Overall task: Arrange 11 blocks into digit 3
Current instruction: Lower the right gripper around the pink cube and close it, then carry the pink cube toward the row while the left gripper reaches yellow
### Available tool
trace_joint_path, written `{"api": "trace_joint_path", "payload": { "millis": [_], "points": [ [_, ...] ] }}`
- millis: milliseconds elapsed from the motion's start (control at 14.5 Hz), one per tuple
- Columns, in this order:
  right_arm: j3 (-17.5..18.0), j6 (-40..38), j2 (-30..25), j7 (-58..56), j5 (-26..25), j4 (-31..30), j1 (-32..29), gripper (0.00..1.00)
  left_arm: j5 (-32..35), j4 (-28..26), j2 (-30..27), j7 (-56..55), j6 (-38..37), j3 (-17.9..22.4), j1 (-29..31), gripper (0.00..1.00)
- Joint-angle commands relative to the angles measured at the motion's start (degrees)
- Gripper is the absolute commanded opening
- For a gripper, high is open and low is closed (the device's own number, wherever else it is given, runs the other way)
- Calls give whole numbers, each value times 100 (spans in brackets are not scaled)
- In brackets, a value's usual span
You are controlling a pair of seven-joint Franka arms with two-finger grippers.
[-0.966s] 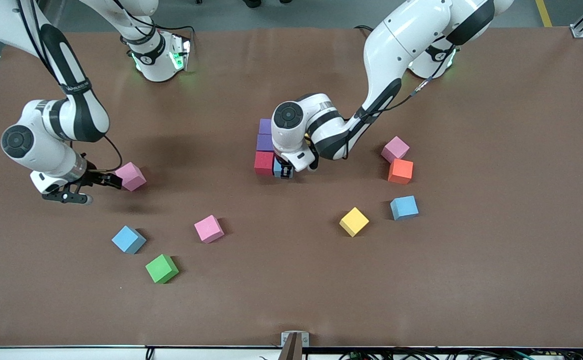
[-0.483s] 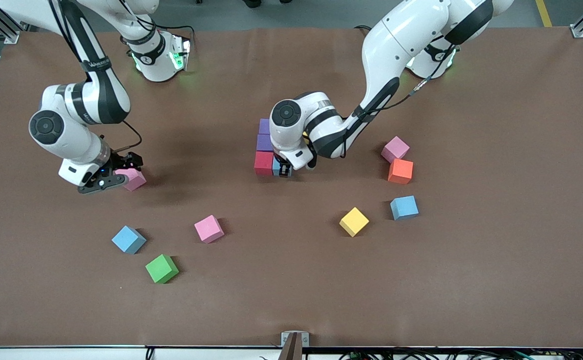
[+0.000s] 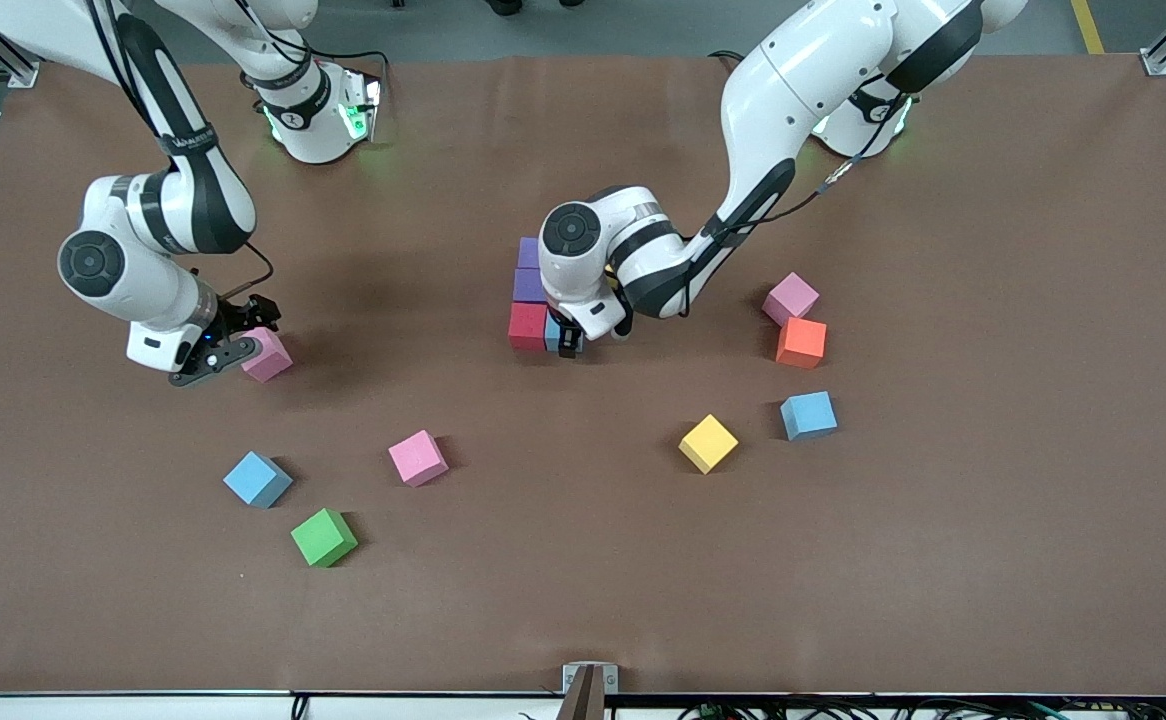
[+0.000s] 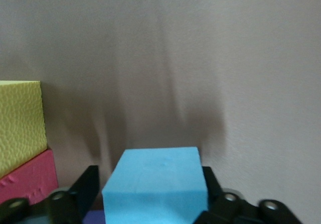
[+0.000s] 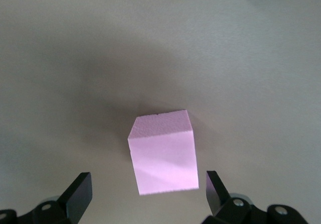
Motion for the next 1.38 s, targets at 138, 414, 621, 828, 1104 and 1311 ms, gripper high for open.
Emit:
{"api": "trace_joint_path", "payload": {
  "millis": [138,414,621,828,1104,1311],
  "points": [
    [21,629,427,-224,-23,-62,-235,100,127,109,-3,-65,-50,29,-9,100],
    [21,954,691,-330,-23,-62,-429,100,127,100,-91,-56,-111,20,0,100],
    [30,1060,700,-313,-14,-202,-534,100,119,65,-162,-56,-199,20,8,100],
    [30,1789,683,-348,-23,-615,-499,100,119,56,-214,-56,-331,2,8,100],
    [48,1746,639,-427,-23,-616,-482,67,119,-14,-416,-56,-331,2,52,100],
    [56,1352,473,-296,-14,-555,-499,2,119,-304,-609,-48,-331,-15,157,100]
  ]
}}
